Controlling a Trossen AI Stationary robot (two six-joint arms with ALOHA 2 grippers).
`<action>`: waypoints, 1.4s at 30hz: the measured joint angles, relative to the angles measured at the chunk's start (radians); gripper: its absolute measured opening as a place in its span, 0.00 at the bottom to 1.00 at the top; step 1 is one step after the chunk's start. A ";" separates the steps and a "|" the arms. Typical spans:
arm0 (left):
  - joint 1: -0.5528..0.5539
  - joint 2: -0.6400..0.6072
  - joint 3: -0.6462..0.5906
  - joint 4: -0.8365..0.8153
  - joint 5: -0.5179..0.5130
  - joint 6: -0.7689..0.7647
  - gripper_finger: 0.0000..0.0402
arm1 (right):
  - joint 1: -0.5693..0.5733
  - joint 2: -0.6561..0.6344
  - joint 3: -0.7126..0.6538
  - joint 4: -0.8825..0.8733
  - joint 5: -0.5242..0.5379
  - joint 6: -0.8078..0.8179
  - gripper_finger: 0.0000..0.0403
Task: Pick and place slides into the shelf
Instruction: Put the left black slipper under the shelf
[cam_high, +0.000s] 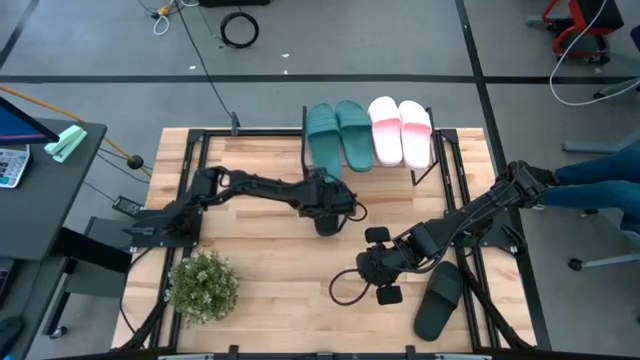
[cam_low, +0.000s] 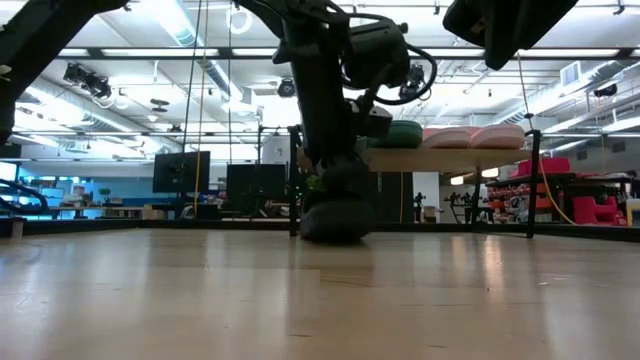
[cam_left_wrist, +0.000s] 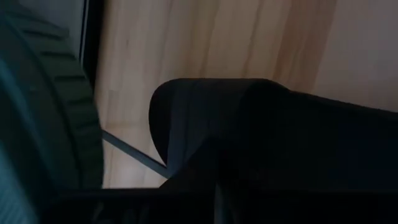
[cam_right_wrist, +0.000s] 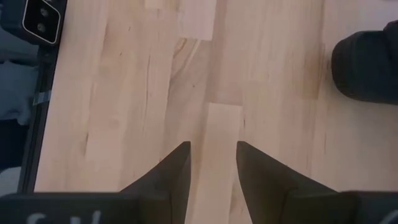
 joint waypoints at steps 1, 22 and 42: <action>-0.004 0.001 0.000 0.000 -0.001 0.003 0.08 | 0.000 0.000 0.000 0.001 0.000 0.000 0.33; -0.216 0.002 0.108 -0.173 0.048 -0.206 0.50 | 0.001 0.000 0.000 0.000 0.014 0.000 0.33; -0.296 0.090 0.142 -0.095 0.252 -0.317 0.03 | 0.073 0.000 0.000 -0.003 0.019 0.003 0.33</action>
